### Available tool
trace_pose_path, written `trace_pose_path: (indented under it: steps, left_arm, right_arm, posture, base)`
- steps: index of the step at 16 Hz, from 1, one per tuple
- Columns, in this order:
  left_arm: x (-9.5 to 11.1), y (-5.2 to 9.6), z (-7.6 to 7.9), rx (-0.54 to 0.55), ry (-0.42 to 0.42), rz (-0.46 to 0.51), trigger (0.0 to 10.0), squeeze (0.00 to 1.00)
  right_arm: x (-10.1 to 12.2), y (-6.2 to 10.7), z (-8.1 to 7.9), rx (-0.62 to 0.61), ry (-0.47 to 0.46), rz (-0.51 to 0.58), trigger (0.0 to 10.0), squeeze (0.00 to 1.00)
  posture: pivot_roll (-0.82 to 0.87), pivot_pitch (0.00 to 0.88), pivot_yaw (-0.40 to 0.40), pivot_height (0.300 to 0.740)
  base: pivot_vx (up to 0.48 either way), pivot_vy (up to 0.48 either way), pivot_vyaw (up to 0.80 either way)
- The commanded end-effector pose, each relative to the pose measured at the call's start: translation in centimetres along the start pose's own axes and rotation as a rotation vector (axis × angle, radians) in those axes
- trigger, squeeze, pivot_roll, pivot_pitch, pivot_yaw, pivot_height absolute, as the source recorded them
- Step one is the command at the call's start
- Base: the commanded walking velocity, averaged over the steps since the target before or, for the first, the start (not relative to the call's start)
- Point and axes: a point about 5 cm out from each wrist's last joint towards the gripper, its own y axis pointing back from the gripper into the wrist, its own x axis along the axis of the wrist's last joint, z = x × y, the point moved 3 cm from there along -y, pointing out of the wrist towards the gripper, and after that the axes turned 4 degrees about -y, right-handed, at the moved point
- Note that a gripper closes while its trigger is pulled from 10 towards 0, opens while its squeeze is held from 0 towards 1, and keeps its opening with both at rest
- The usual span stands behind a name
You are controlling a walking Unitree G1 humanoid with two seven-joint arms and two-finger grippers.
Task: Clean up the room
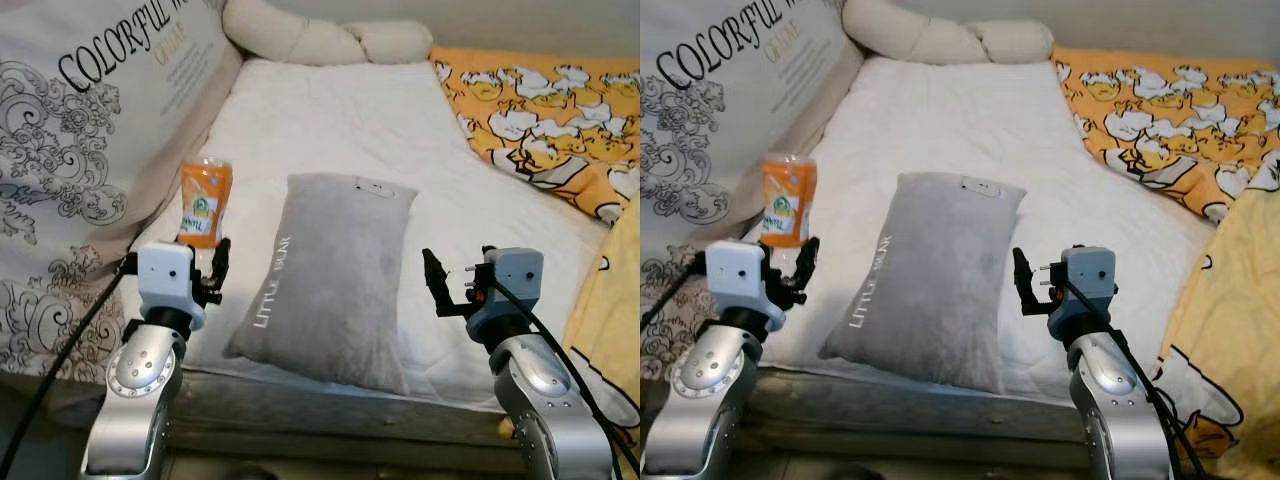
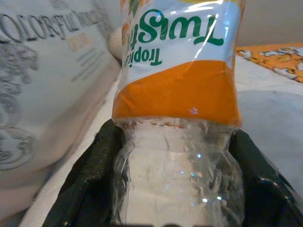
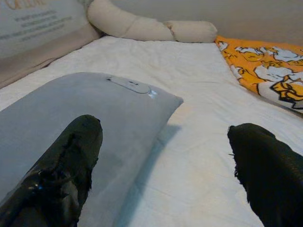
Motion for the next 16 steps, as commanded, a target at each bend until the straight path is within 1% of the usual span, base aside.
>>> trace_pose_path:
  steps: [1, 3, 4, 6, 8, 10, 13, 16]
  left_arm:
    - [0.0, 0.1, -0.1, 0.005, -0.018, -0.008, 10.0, 0.0]
    - [-0.3, 0.3, -0.1, 0.003, -0.024, -0.026, 10.0, 0.0]
    - [-0.9, 0.5, 0.0, -0.002, -0.019, -0.063, 10.0, 0.0]
    - [-1.1, 0.7, 0.0, -0.02, -0.054, -0.075, 10.0, 0.0]
    - [-1.3, 0.8, 0.1, -0.019, -0.069, -0.08, 10.0, 0.0]
    - [-1.7, 1.4, 0.0, 0.018, -0.036, -0.105, 10.0, 0.0]
    - [-1.8, 2.0, -0.2, 0.03, -0.043, -0.109, 10.0, 0.0]
    - [-1.7, 2.2, -0.4, 0.041, -0.036, -0.106, 10.0, 0.0]
  right_arm:
    - [0.2, -0.1, -0.8, 0.031, -0.008, 0.017, 10.0, 0.0]
    - [0.1, 0.0, -1.0, 0.032, -0.008, 0.018, 10.0, 0.0]
    - [0.1, 0.1, -1.1, 0.043, -0.018, 0.016, 10.0, 0.0]
    - [0.0, 0.2, -1.6, 0.085, -0.024, 0.008, 10.0, 0.0]
    - [0.1, 0.2, -2.2, 0.128, -0.02, 0.009, 10.0, 0.0]
    - [0.3, 0.0, -2.9, 0.167, -0.024, 0.014, 10.0, 0.0]
    - [0.2, -0.3, -3.2, 0.197, -0.028, 0.003, 10.0, 0.0]
    - [-0.3, -0.4, -3.5, 0.219, -0.031, -0.015, 10.0, 0.0]
  posture:
    - [0.07, 0.0, 0.028, 0.74]
    - [0.06, 0.0, 0.041, 0.74]
    - [0.06, 0.0, 0.045, 0.74]
    - [0.06, 0.0, 0.046, 0.74]
    - [0.06, 0.0, 0.044, 0.74]
    - [0.07, 0.0, 0.026, 0.74]
    - [0.09, 0.0, 0.004, 0.74]
    - [0.1, 0.0, -0.008, 0.74]
  base:
    - [0.0, -0.428, 0.8]
    - [0.0, -0.358, 0.8]
    - [0.0, 0.0, 0.8]
    - [0.0, 0.0, 0.8]
    - [0.0, 0.0, 0.8]
    - [0.0, 0.0, 0.8]
    - [0.0, 0.0, 0.8]
    - [0.0, 0.0, 0.8]
